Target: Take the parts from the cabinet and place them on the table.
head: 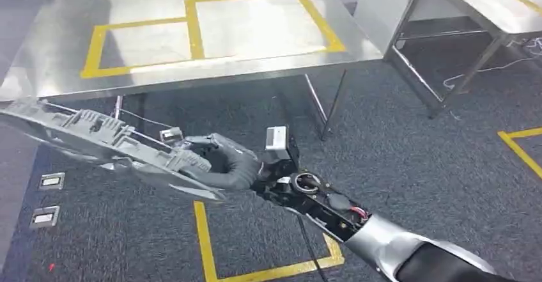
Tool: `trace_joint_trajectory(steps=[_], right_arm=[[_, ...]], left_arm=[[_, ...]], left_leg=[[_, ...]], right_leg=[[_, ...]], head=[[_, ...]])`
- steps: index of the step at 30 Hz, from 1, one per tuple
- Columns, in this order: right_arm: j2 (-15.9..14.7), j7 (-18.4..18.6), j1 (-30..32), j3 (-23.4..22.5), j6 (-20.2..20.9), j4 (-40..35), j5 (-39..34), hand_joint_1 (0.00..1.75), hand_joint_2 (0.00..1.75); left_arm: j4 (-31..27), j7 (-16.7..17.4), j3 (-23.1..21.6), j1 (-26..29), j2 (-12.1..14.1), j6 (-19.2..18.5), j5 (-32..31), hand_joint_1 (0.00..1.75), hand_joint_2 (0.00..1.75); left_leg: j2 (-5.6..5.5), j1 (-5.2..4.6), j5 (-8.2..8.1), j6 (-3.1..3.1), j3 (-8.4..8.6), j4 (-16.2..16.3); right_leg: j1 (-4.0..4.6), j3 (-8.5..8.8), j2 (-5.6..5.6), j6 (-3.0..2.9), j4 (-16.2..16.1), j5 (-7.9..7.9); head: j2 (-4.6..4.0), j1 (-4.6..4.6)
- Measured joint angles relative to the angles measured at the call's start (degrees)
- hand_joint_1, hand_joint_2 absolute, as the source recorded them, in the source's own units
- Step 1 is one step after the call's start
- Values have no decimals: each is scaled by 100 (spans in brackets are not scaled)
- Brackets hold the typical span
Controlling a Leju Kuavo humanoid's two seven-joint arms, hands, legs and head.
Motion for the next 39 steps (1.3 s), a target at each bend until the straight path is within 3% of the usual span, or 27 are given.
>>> trace_joint_trajectory(steps=[1,3,4,5,6,8,9,10,13,15,16,19,20,21,23,24,25,26,27,28,30,31,33,34,35,36,39], right_arm=[[0,-35,-1,-11,-13,2,-2,175,175],[9,-81,7,-30,-44,0,-9,175,175],[9,-87,16,-48,-52,0,-9,175,175],[9,-92,26,-55,-74,0,-9,175,175],[9,-92,31,-57,-98,0,-9,175,175],[9,-87,36,-59,-142,0,-9,175,175],[9,-87,35,-66,-153,2,-9,175,175],[9,-92,41,-70,-155,2,-7,175,175],[9,-96,56,-85,-177,-9,26,175,175],[9,-96,64,-94,-221,-24,77,175,175],[9,-105,61,-98,-225,-28,74,175,175],[9,-120,114,-133,-291,-31,74,175,175],[9,-122,134,-135,-347,-28,79,175,175],[7,-127,143,-140,-387,-28,85,175,175],[9,-144,139,-166,-480,-31,98,175,175],[9,-157,138,-181,-538,-31,116,175,175],[9,-179,131,-205,-592,-31,120,175,175],[9,-188,127,-214,-667,-35,160,175,175],[9,-203,136,-232,-721,-53,177,175,175],[7,-221,133,-254,-767,-63,184,175,175],[7,-229,135,-275,-831,-90,186,175,175],[7,-236,125,-308,-874,-94,186,175,175],[4,-236,137,-334,-938,-114,184,175,175],[4,-234,146,-341,-961,-114,184,175,175],[4,-236,161,-350,-985,-114,184,175,175],[4,-234,176,-369,-1001,-116,184,175,175],[4,-234,189,-413,-1064,-120,203,175,175]], left_arm=[[0,-2,0,-7,-4,0,-2,0,175],[0,-2,0,-8,-4,0,-6,0,175],[0,0,0,-6,-4,0,-7,0,175],[0,0,0,0,-4,0,-7,0,175],[0,2,0,10,-2,0,-7,0,175],[0,2,0,22,11,0,-17,0,175],[0,2,0,33,9,0,-22,0,175],[0,2,0,22,11,0,-26,0,175],[0,-6,0,14,7,-2,-35,0,175],[0,-7,0,20,4,-2,-48,0,175],[0,-7,0,19,4,-2,-48,0,175],[0,-7,0,5,9,-2,-48,0,175],[0,-7,0,6,9,-2,-48,0,175],[0,-7,0,11,9,-4,-48,0,175],[0,-7,0,18,7,-7,-48,0,175],[0,-7,0,30,-7,-7,-48,0,175],[0,-7,0,11,-35,-7,-48,0,175],[0,-7,0,3,-37,-7,-48,0,175],[0,-7,0,4,-35,-7,-50,0,175],[0,-7,0,6,-35,-7,-50,0,175],[0,-7,0,-2,-20,0,-52,0,175],[0,-7,0,-8,-22,-2,-57,0,175],[0,-7,0,-15,-20,-2,-63,0,175],[0,-7,0,-8,-20,0,-66,0,175],[0,-7,0,-4,-20,0,-66,0,175],[0,-4,0,3,-18,2,-63,0,175],[0,-2,0,23,0,11,-55,0,175]], left_leg=[[12,12,-90,-41,-259,413],[14,57,-467,-118,-880,1285],[15,75,-603,-146,-1090,1495],[20,97,-571,-163,-1162,1456],[23,112,-381,-174,-1123,1196],[32,138,407,-187,-786,136],[50,154,756,-179,-677,-290],[63,109,628,-107,-706,-382],[47,84,633,55,-664,-358],[36,99,592,145,-504,-379],[37,92,554,188,-466,-379],[28,54,447,226,-367,-374],[18,39,402,230,-307,-373],[9,25,352,231,-235,-373],[-1,-4,253,225,-80,-373],[-1,2,205,219,-53,-388],[-10,-25,175,184,-9,-359],[3,-14,153,153,-36,-369],[4,-6,152,128,-15,-388],[10,-29,168,107,6,-355],[25,-2,82,57,30,-273],[25,-1,-29,16,-150,87],[26,49,-363,-54,-737,1015],[26,69,-492,-93,-988,1356],[27,91,-500,-124,-1141,1490],[28,111,-344,-139,-1163,1356],[47,162,701,-165,-712,-100]], right_leg=[[-8,22,-9,-26,-6,-22],[-9,74,-5,-35,-6,-99],[-14,114,2,-33,-5,-143],[-20,170,15,-24,-5,-187],[-31,238,27,-7,-5,-238],[-54,399,37,47,-4,-359],[-51,399,37,84,-5,-405],[-28,426,51,126,32,-454],[-32,478,52,238,29,-508],[-52,484,16,293,228,-630],[-51,277,0,311,628,-751],[-50,-529,-2,335,1878,-1282],[-49,-637,-3,314,1925,-1270],[-45,-612,-3,280,1711,-1083],[-5,-330,-3,187,814,-417],[32,-187,-13,95,316,-20],[68,-163,-28,23,179,-107],[69,-161,-24,30,99,-158],[81,-114,-22,2,82,-82],[73,-83,-26,-24,57,-103],[5,94,-6,-36,-53,-78],[-11,141,-11,-59,-67,-95],[-14,170,-13,-62,-68,-143],[-14,195,-9,-60,-67,-173],[-19,233,-3,-54,-67,-210],[-31,290,10,-34,-64,-257],[-67,458,26,58,-34,-431]], head=[[0,-70],[0,-94],[0,-103],[0,-111],[0,-111],[0,-142],[0,-172],[0,-208],[0,-158],[0,-118],[0,-94],[0,-17],[0,2],[0,24],[0,59],[0,75],[0,11],[0,33],[0,37],[0,33],[0,31],[0,-29],[0,-96],[0,-100],[0,-114],[0,-120],[0,-149]])
